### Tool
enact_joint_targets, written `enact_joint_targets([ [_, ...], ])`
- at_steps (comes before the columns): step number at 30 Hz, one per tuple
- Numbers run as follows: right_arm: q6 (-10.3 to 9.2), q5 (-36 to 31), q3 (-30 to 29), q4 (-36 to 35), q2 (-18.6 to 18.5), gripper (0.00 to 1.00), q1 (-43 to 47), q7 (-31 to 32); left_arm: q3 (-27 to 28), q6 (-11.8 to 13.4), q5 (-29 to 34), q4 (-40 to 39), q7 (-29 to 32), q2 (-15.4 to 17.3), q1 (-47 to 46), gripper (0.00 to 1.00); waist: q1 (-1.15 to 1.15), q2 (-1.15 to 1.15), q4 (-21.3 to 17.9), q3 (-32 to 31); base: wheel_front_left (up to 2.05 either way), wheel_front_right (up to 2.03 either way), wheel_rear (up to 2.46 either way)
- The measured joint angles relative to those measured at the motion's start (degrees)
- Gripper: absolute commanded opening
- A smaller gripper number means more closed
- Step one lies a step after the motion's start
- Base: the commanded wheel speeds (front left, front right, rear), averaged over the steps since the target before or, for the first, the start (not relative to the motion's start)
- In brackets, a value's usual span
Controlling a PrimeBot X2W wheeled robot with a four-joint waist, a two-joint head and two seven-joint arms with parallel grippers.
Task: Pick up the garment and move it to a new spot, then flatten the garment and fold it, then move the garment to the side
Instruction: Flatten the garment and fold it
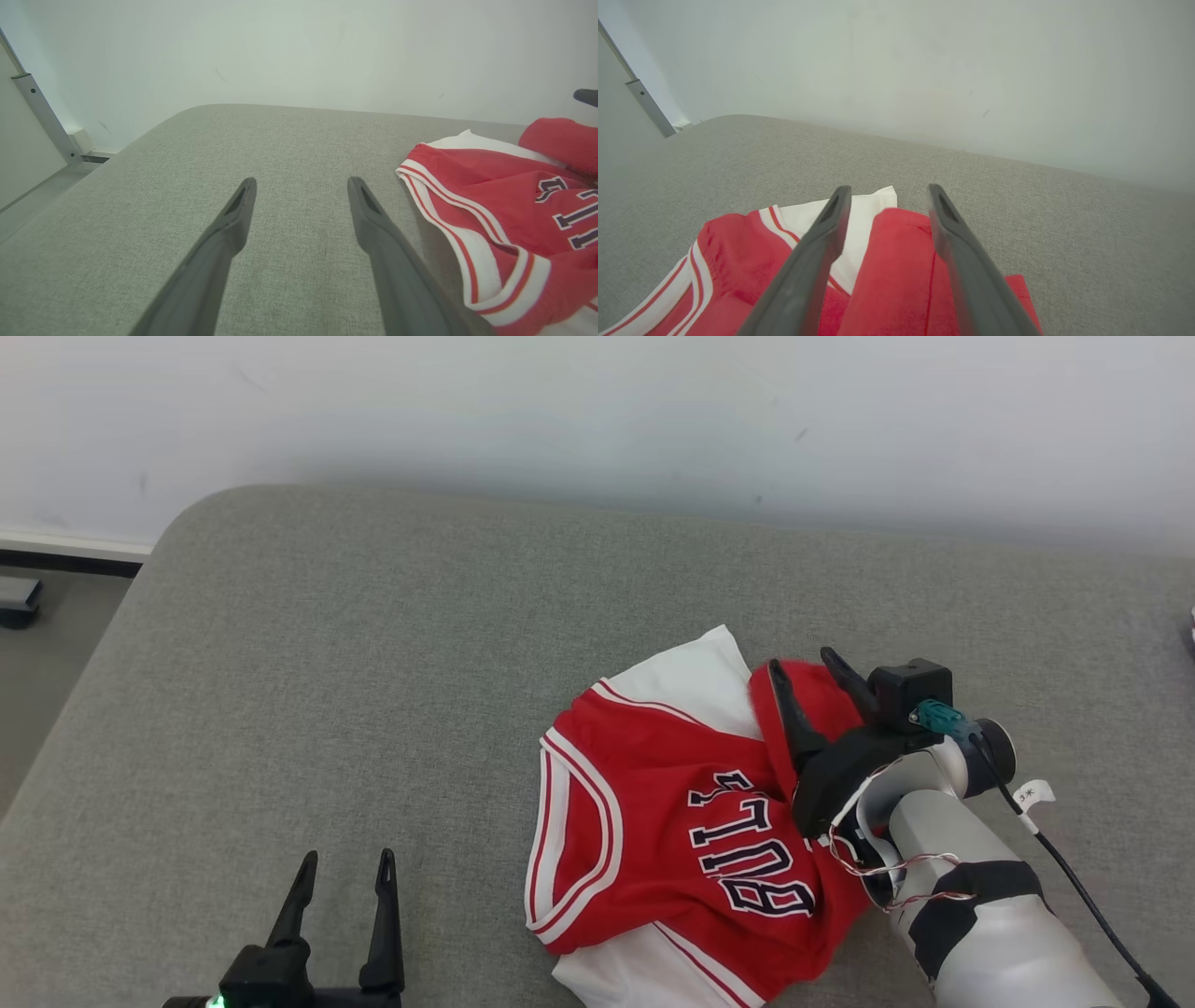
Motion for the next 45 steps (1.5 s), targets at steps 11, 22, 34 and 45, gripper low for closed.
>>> enact_joint_targets([
  [11, -0.01, 1.2, -2.6, -10.0, -7.0, 1.0, 5.3, -1.2, 1.6, 0.2, 0.4, -1.0, 0.0, 0.0, 1.0, 1.0, 0.0, 0.0, -3.8, -1.7, 0.0, 0.0, 0.0],
  [22, -0.01, 0.8, -8.7, -22.1, -10.4, 1.0, 20.8, -1.2, 3.4, 0.6, 1.0, -3.6, 0.0, 0.0, 1.8, 1.0, -0.01, 0.0, -6.9, -2.1, 0.0, 0.0, 0.0],
  [34, -0.01, -0.2, -4.9, -22.9, -6.5, 1.0, 17.8, -0.8, 3.1, 0.2, 1.3, -3.7, 0.0, 0.0, 1.8, 1.0, 0.0, 0.0, -5.4, -1.4, 0.0, 0.0, 0.0],
  [45, -0.01, 1.8, 1.6, -10.5, -5.6, 1.0, 8.3, 4.3, 0.8, 1.0, -0.2, -3.2, 0.0, 0.0, 0.7, 1.0, 0.0, 0.0, -0.8, -0.3, 0.0, 0.0, 0.0],
])
